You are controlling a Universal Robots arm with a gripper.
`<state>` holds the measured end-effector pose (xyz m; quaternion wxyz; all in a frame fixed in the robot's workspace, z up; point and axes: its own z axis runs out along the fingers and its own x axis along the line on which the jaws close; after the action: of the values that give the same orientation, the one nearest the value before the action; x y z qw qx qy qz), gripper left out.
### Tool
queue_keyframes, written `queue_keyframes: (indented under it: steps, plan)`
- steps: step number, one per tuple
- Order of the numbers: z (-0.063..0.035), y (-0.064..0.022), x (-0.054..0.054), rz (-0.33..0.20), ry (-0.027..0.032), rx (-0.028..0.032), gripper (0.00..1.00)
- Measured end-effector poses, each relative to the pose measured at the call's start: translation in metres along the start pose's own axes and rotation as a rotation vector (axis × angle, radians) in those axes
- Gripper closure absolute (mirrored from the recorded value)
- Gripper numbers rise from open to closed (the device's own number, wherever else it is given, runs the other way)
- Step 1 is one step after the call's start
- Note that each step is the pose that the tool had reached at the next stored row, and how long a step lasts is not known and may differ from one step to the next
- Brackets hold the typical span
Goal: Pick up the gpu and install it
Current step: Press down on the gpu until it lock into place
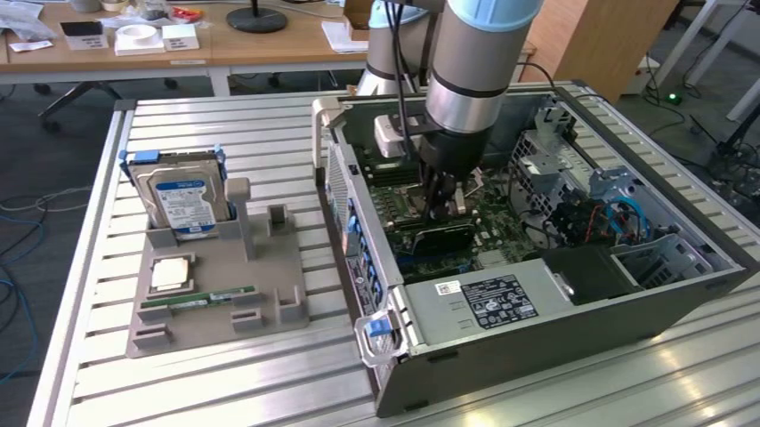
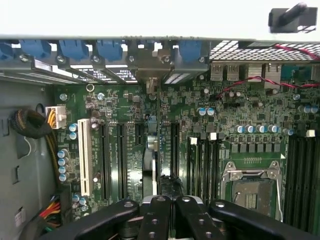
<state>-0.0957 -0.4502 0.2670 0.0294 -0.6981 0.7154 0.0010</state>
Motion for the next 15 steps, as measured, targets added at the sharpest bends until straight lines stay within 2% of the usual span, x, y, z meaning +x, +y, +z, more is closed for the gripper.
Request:
queue_keyframes:
  steps: [8,15]
  plan:
    - [-0.0020,-0.0030,0.0035,0.000,-0.0002,-0.0026,0.89]
    - [0.0033,-0.0028,0.0039,0.000,0.0000,-0.0029,0.89]
